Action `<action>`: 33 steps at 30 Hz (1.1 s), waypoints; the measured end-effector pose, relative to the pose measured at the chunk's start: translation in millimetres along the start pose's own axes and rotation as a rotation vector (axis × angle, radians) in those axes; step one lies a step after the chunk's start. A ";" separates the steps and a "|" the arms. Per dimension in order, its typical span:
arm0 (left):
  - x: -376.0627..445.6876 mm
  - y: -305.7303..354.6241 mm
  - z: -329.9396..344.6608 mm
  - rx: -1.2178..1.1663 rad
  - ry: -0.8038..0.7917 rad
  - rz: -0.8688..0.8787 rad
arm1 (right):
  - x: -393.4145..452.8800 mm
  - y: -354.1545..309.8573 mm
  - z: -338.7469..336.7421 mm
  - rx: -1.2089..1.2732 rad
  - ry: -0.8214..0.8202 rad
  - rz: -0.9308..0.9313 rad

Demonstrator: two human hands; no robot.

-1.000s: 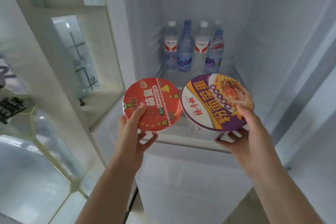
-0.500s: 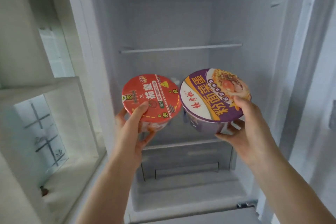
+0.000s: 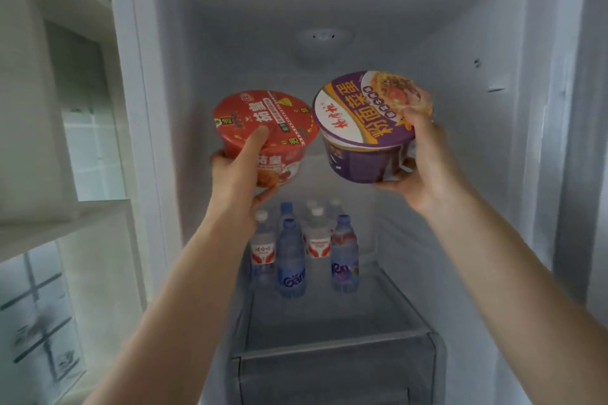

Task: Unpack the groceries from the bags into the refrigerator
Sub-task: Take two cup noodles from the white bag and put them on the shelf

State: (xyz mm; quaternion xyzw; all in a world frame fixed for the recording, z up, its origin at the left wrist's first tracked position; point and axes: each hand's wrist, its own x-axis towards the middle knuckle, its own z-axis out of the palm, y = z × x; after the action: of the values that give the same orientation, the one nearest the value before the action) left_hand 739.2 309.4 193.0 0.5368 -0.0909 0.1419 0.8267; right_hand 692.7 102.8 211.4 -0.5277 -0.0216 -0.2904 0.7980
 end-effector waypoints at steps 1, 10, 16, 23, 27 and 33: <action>8.4 2.3 4.4 0.017 0.009 0.005 | 8.2 -2.3 4.5 -0.013 -0.005 0.000; 53.4 10.9 21.9 0.103 -0.011 -0.007 | 47.5 -12.9 27.3 -0.255 -0.121 0.021; 64.7 10.5 16.9 0.269 -0.040 0.008 | 50.9 -20.6 16.6 -0.720 -0.234 0.029; 65.9 -3.5 7.2 0.886 0.144 0.319 | 66.6 -11.4 25.9 -0.812 -0.182 -0.296; 53.7 1.0 15.5 1.080 0.198 0.789 | 73.9 1.8 29.1 -0.806 -0.032 -0.381; 78.4 2.8 31.3 1.215 0.110 0.791 | 92.3 12.5 30.8 -0.840 -0.089 -0.504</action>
State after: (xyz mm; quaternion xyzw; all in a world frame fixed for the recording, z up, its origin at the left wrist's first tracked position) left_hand 812.3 292.7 231.9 0.8203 -0.1416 0.4824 0.2726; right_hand 783.8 91.9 246.1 -0.7942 -0.0638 -0.4351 0.4193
